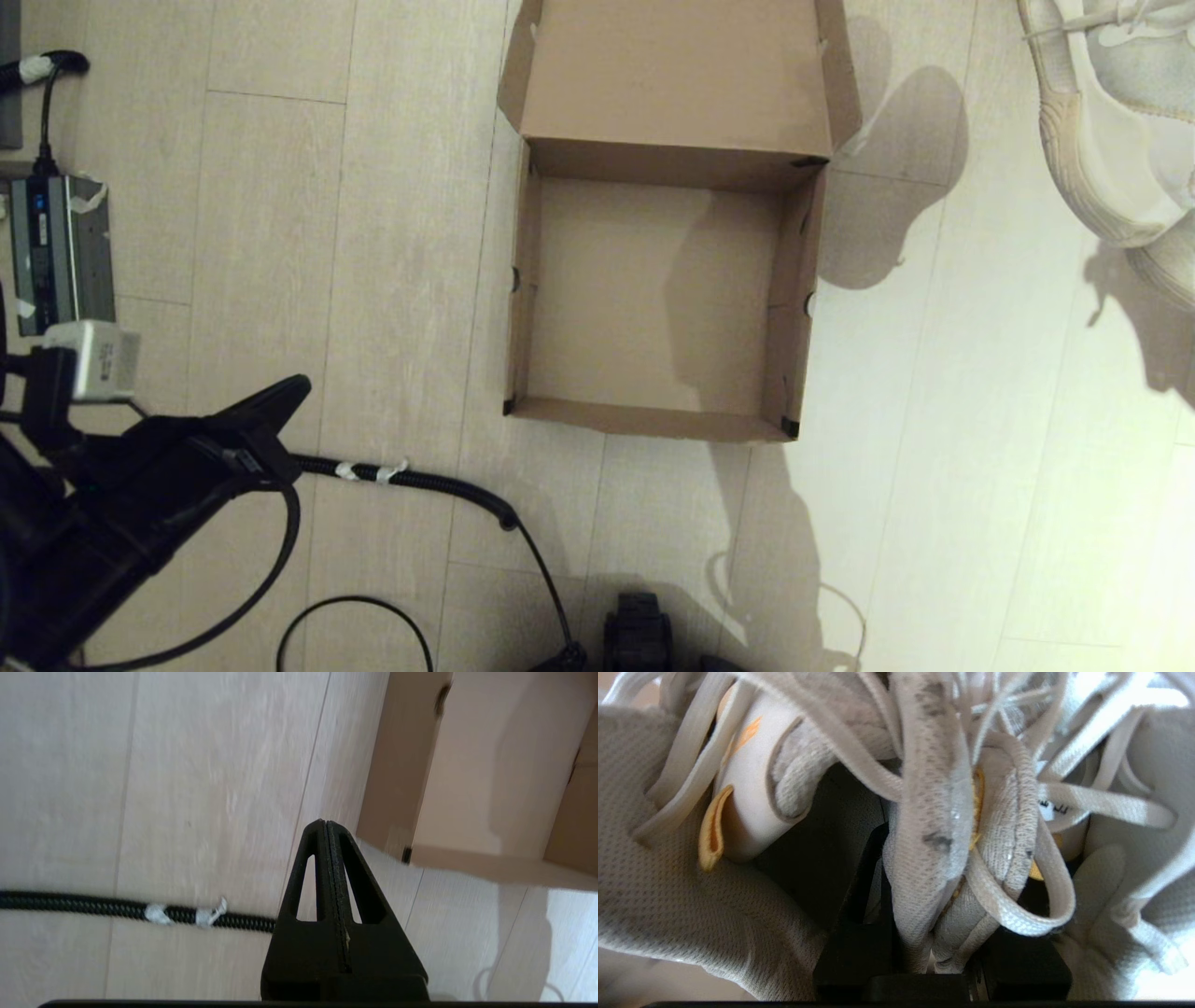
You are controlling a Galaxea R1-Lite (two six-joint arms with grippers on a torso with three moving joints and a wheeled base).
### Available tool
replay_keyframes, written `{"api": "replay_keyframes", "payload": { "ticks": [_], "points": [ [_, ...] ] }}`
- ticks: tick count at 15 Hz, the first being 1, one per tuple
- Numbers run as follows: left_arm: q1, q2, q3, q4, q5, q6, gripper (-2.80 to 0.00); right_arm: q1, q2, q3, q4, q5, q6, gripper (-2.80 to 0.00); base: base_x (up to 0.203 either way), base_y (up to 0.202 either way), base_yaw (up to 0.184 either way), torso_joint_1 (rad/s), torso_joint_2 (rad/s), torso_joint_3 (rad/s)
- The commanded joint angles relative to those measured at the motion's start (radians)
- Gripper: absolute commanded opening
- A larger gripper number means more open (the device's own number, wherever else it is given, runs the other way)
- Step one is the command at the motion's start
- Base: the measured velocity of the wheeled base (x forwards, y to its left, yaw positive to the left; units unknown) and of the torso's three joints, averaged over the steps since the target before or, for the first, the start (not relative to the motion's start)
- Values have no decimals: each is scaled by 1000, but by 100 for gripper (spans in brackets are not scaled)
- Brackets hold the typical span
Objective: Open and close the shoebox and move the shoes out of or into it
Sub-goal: Put the shoes into the shoe box
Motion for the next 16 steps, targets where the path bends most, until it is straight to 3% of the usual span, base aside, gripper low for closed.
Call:
{"api": "replay_keyframes", "payload": {
  "ticks": [1, 6, 10, 13, 16],
  "points": [
    [-17, 65, -10, -8, 4, -2, -280, 77, -108, 23, 36, 11, 30, -280, 0, 0, 0, 0, 0, 0],
    [-50, 140, -62, -9, 7, 0, -280, 391, -171, 174, 50, -22, 93, -280, 0, 0, 0, 0, 0, 0],
    [-50, 169, -139, -5, 7, 2, -280, 621, -140, 281, -62, -101, 36, -280, 0, 0, 0, 0, 0, 0],
    [-48, 175, -155, 1, 7, 3, -280, 779, -44, 350, -185, -262, -17, -280, 0, 0, 0, 0, 0, 0],
    [-45, 192, -160, 1, 7, 3, -280, 864, 26, 409, -293, -357, -67, -280, 0, 0, 0, 0, 0, 0]
  ]
}}
